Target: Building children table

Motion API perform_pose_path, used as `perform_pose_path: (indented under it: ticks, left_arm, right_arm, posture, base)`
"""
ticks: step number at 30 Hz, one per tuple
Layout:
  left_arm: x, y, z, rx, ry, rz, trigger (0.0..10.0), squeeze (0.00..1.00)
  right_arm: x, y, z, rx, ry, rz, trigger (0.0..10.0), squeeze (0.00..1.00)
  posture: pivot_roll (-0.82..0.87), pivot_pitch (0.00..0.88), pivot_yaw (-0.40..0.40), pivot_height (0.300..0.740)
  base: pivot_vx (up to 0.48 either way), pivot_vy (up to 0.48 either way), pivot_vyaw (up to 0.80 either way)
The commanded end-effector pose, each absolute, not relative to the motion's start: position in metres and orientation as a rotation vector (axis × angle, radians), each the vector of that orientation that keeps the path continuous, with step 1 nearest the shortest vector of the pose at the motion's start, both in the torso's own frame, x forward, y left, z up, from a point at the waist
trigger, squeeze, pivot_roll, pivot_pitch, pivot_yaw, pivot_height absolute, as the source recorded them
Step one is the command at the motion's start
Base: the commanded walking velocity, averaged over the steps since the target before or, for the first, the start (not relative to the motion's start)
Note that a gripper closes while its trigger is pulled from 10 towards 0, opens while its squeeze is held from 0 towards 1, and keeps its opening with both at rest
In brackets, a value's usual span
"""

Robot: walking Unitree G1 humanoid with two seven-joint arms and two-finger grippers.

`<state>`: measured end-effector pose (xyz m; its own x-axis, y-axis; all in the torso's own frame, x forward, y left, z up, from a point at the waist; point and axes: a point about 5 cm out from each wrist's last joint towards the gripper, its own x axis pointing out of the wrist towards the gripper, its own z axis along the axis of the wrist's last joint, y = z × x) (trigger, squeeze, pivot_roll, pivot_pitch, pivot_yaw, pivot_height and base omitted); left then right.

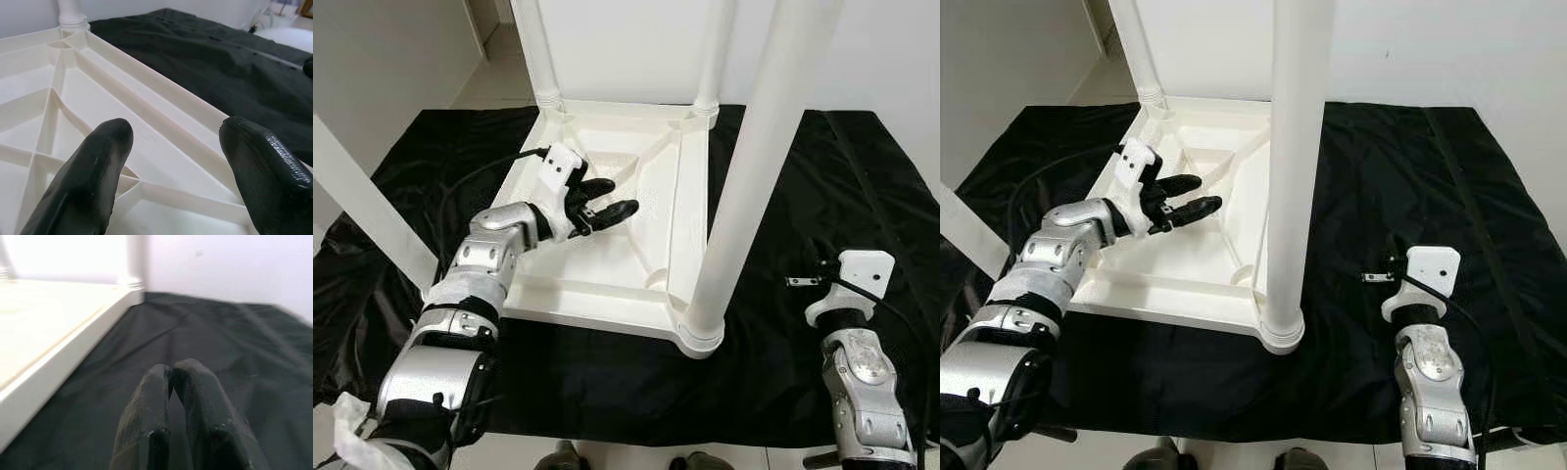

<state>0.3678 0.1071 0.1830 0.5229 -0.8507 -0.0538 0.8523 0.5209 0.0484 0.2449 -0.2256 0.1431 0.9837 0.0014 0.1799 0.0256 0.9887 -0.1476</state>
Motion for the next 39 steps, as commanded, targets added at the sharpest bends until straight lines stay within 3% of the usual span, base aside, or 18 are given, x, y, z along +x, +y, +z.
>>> perform_pose_path:
  ticks: [1,2,3,11,12,15,16,17,21,22,23,24,25,26,27,28,33,39]
  left_arm:
    - [0.368,0.110,0.176,0.093,0.044,-0.958,10.0,0.00]
    - [0.366,0.111,0.176,0.103,0.030,-0.957,10.0,0.00]
    - [0.363,0.112,0.175,0.117,0.009,-0.963,10.0,0.00]
    - [0.354,0.123,0.172,0.180,-0.046,-0.975,10.0,0.00]
    - [0.351,0.130,0.170,0.179,-0.041,-0.999,10.0,0.00]
    - [0.348,0.136,0.169,0.180,-0.040,-1.007,10.0,0.00]
    - [0.349,0.140,0.169,0.189,-0.054,-0.982,10.0,0.00]
    - [0.350,0.142,0.168,0.169,-0.047,-0.953,10.0,0.00]
    - [0.346,0.137,0.164,0.118,-0.038,-0.972,10.0,0.00]
    - [0.345,0.136,0.163,0.099,-0.034,-0.985,10.0,1.00]
    - [0.345,0.136,0.163,0.099,-0.034,-0.985,10.0,1.00]
    - [0.342,0.136,0.163,0.113,-0.043,-0.995,10.0,1.00]
    - [0.342,0.136,0.163,0.113,-0.043,-0.995,10.0,1.00]
    - [0.342,0.138,0.163,0.154,-0.054,-0.982,10.0,1.00]
    - [0.342,0.138,0.163,0.154,-0.054,-0.982,10.0,1.00]
    - [0.340,0.141,0.163,0.182,-0.059,-0.993,10.0,0.00]
    - [0.335,0.154,0.160,0.208,-0.036,-1.043,10.0,0.00]
    - [0.331,0.162,0.155,0.255,-0.030,-1.024,10.0,0.00]
  right_arm:
    - [0.243,-0.220,0.142,-0.138,-0.176,0.036,10.0,0.00]
    - [0.239,-0.218,0.141,-0.127,-0.173,0.057,10.0,0.00]
    - [0.236,-0.216,0.140,-0.105,-0.169,0.083,10.0,1.00]
    - [0.221,-0.210,0.144,-0.089,-0.167,0.170,10.0,1.00]
    - [0.214,-0.209,0.146,-0.076,-0.154,0.225,10.0,0.00]
    - [0.207,-0.207,0.147,-0.064,-0.136,0.290,10.0,0.00]
    - [0.201,-0.208,0.149,-0.077,-0.113,0.332,10.0,0.27]
    - [0.197,-0.208,0.150,-0.068,-0.097,0.375,10.0,1.00]
    - [0.193,-0.207,0.151,-0.098,-0.082,0.425,10.0,1.00]
    - [0.192,-0.206,0.152,-0.105,-0.077,0.439,10.0,1.00]
    - [0.192,-0.206,0.152,-0.105,-0.077,0.439,10.0,1.00]
    - [0.190,-0.207,0.152,-0.114,-0.069,0.456,10.0,0.72]
    - [0.190,-0.207,0.152,-0.114,-0.069,0.456,10.0,0.72]
    - [0.182,-0.208,0.153,-0.129,-0.041,0.526,10.0,0.00]
    - [0.182,-0.208,0.153,-0.129,-0.041,0.526,10.0,0.00]
    - [0.175,-0.209,0.153,-0.123,-0.006,0.601,10.0,0.00]
    - [0.158,-0.205,0.151,-0.129,0.119,0.806,10.0,0.00]
    - [0.151,-0.199,0.149,-0.139,0.154,0.900,10.0,0.00]
  posture:
    - [-0.04,0.000,0.076,0.740]
    - [-0.04,0.000,0.067,0.740]
    - [-0.04,0.000,0.059,0.740]
    - [-0.03,0.000,0.045,0.740]
    - [-0.03,0.000,0.042,0.740]
    - [-0.03,0.000,0.040,0.740]
    - [-0.04,0.000,0.043,0.740]
    - [-0.04,0.000,0.047,0.740]
    - [-0.04,0.000,0.048,0.740]
    - [-0.04,0.000,0.049,0.740]
    - [-0.04,0.000,0.049,0.740]
    - [-0.05,0.000,0.049,0.740]
    - [-0.05,0.000,0.049,0.740]
    - [-0.05,0.000,0.051,0.740]
    - [-0.05,0.000,0.051,0.740]
    - [-0.05,0.000,0.050,0.740]
    - [-0.04,0.000,0.047,0.740]
    - [-0.03,0.000,0.045,0.740]
  base:
    - [0.000,0.000,0.00]
    - [0.000,0.000,0.00]
    - [0.000,0.000,0.00]
    - [0.000,0.000,0.00]
    - [0.000,0.000,0.00]
    - [0.000,0.000,0.00]
    - [0.000,0.000,0.00]
    - [0.000,0.000,0.00]
    - [0.000,0.000,0.00]
    - [0.000,0.000,0.00]
    - [0.000,0.000,0.00]
    - [0.000,0.000,0.00]
    - [0.000,0.000,0.00]
    - [0.000,0.000,0.00]
    - [0.000,0.000,0.00]
    - [0.000,0.000,0.00]
    - [0.000,0.000,0.00]
    - [0.000,0.000,0.00]
